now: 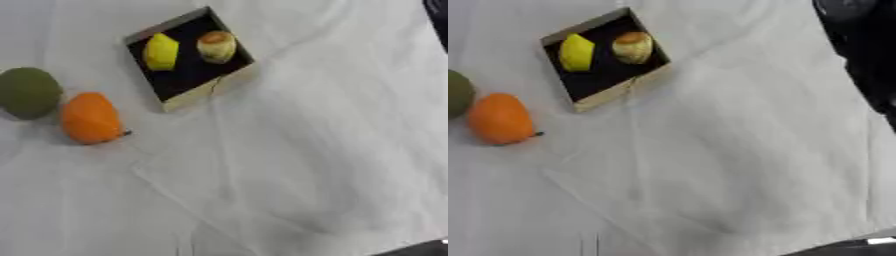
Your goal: Pick up objects on the table and place them in the box.
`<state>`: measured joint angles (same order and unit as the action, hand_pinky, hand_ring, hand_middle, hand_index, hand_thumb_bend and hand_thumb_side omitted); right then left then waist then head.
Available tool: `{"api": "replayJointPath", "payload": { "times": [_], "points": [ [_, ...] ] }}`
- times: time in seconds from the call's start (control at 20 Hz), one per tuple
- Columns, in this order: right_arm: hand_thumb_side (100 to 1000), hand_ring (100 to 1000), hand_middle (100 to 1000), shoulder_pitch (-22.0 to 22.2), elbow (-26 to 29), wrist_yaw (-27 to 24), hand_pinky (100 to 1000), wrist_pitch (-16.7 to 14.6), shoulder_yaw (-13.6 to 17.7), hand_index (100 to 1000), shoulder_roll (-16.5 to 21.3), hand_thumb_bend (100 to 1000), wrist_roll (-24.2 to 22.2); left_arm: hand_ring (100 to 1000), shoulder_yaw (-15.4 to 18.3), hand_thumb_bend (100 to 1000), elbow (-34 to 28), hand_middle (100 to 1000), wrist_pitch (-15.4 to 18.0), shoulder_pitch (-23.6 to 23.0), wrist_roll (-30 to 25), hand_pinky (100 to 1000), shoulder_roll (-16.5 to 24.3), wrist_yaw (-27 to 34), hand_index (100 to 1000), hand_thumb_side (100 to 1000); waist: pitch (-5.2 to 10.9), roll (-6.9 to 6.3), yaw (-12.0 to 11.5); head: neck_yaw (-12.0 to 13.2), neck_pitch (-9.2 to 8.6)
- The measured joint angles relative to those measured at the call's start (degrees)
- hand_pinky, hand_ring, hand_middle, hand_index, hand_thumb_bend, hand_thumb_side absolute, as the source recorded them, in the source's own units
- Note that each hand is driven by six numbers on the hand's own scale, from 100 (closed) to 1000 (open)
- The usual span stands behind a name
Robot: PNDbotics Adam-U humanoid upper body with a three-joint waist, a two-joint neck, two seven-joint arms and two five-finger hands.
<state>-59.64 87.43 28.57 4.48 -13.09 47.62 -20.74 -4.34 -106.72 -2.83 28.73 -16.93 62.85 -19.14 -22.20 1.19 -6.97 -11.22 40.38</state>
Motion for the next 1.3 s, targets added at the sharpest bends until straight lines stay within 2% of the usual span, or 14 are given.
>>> {"api": "replayJointPath", "payload": {
  "times": [0.15,0.25,0.45,0.7,1.3],
  "points": [
    [271,902,808,0.9,0.4,-0.5,892,1.1,1.2,882,1.2,100,1.7,869,0.0,643,0.1,799,-0.4,0.0,-4.5,884,0.7,-2.5,859,227,0.17,-0.07,0.3,0.8,0.15],
    [280,903,808,1.4,0.4,-0.7,893,1.4,1.6,881,1.6,100,2.4,875,-0.1,719,0.7,807,-0.5,0.0,-6.9,892,0.7,-3.6,857,127,0.3,-0.27,0.4,1.1,0.17],
    [290,901,807,2.1,0.5,-1.0,893,1.8,1.9,879,1.8,100,3.0,873,-0.9,762,1.6,805,-0.1,-0.3,-10.8,892,0.7,-4.9,856,100,0.31,-0.59,0.4,1.5,0.23],
    [292,900,807,2.4,0.5,-1.2,892,2.0,2.1,878,1.9,100,3.4,872,-2.4,748,4.3,811,-0.7,0.4,-12.0,891,0.6,-6.4,859,100,0.31,-0.64,0.6,2.2,0.38],
    [292,898,805,3.2,-0.1,-1.5,892,2.1,2.1,876,2.0,100,3.7,858,-6.3,663,9.5,814,-0.6,7.3,-11.5,874,-3.1,-7.3,868,100,0.31,-0.64,0.6,4.2,0.37]
  ]
}}
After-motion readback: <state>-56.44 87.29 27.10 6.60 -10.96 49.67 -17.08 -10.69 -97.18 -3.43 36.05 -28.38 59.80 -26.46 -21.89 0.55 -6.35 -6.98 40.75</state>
